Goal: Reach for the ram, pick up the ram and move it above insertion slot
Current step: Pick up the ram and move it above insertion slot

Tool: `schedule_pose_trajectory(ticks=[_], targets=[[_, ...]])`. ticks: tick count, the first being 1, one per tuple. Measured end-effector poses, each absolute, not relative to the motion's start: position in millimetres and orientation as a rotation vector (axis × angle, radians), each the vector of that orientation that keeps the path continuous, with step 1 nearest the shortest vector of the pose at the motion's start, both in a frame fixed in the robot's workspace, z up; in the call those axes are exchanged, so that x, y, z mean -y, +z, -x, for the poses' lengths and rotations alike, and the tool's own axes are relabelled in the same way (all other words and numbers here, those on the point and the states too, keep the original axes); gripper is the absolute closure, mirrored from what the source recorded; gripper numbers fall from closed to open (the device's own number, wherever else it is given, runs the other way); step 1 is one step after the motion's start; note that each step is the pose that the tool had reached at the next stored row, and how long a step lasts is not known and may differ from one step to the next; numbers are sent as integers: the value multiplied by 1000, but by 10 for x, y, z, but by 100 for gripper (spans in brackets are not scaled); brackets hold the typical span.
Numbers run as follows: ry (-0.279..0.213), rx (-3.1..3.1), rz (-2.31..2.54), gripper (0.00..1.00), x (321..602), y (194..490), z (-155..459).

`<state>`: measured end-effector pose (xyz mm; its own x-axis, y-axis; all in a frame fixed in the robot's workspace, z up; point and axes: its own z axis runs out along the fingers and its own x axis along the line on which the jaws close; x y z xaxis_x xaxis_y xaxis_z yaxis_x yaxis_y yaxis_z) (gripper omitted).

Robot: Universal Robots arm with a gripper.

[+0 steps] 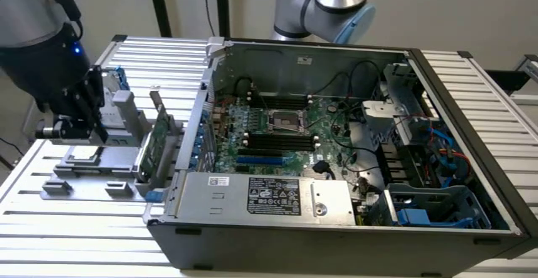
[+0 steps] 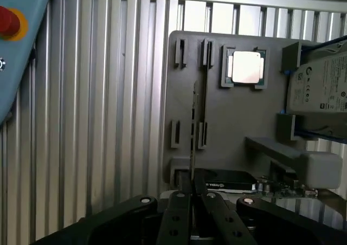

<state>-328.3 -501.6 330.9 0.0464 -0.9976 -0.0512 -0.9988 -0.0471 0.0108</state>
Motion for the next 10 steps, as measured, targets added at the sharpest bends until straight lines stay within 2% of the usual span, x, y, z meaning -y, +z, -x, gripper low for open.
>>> schedule_pose_trajectory(ticks=[10], targets=[[73, -2147, 2254, 87, 5012, 3766, 2938]])
